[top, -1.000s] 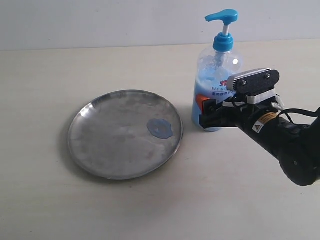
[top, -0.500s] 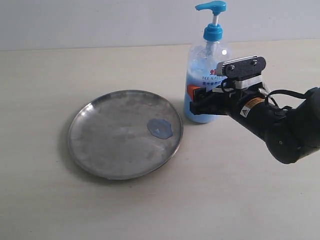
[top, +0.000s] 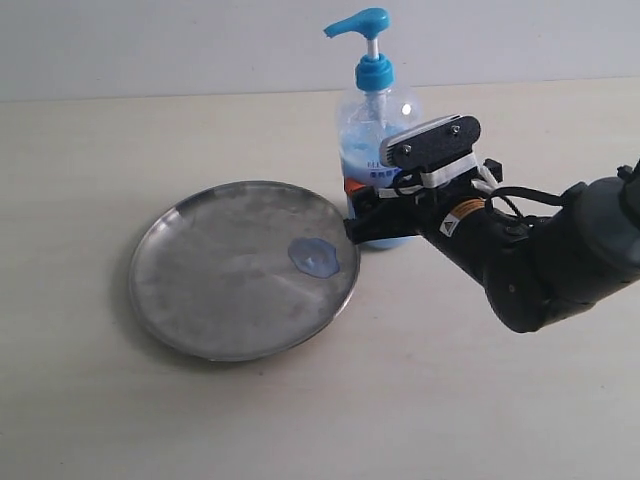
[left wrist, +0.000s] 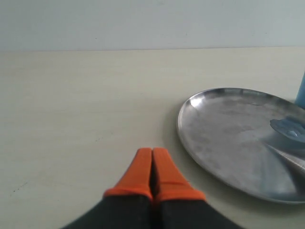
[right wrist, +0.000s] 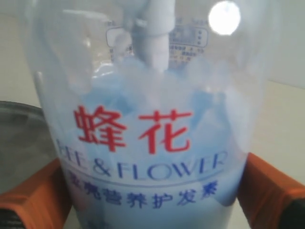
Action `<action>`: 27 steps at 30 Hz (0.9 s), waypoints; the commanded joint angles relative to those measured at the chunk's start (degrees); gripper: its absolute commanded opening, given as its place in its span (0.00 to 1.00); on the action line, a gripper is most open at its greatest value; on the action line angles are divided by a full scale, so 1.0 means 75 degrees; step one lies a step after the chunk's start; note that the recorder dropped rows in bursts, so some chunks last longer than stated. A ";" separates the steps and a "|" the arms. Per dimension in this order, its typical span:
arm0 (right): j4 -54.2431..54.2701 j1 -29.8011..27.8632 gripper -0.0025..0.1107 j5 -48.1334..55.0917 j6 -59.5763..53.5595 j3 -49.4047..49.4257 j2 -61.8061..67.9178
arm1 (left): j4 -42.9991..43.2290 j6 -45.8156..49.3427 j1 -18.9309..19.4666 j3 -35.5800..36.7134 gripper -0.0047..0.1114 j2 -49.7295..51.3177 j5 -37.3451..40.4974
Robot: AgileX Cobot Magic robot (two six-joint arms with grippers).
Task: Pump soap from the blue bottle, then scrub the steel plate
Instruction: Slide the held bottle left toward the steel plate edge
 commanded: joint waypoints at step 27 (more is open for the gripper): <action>0.0283 0.0068 0.02 -0.1008 -0.1114 -0.0253 -0.0124 | 0.0007 -0.0029 -0.0043 -0.3346 0.04 0.3545 -0.0022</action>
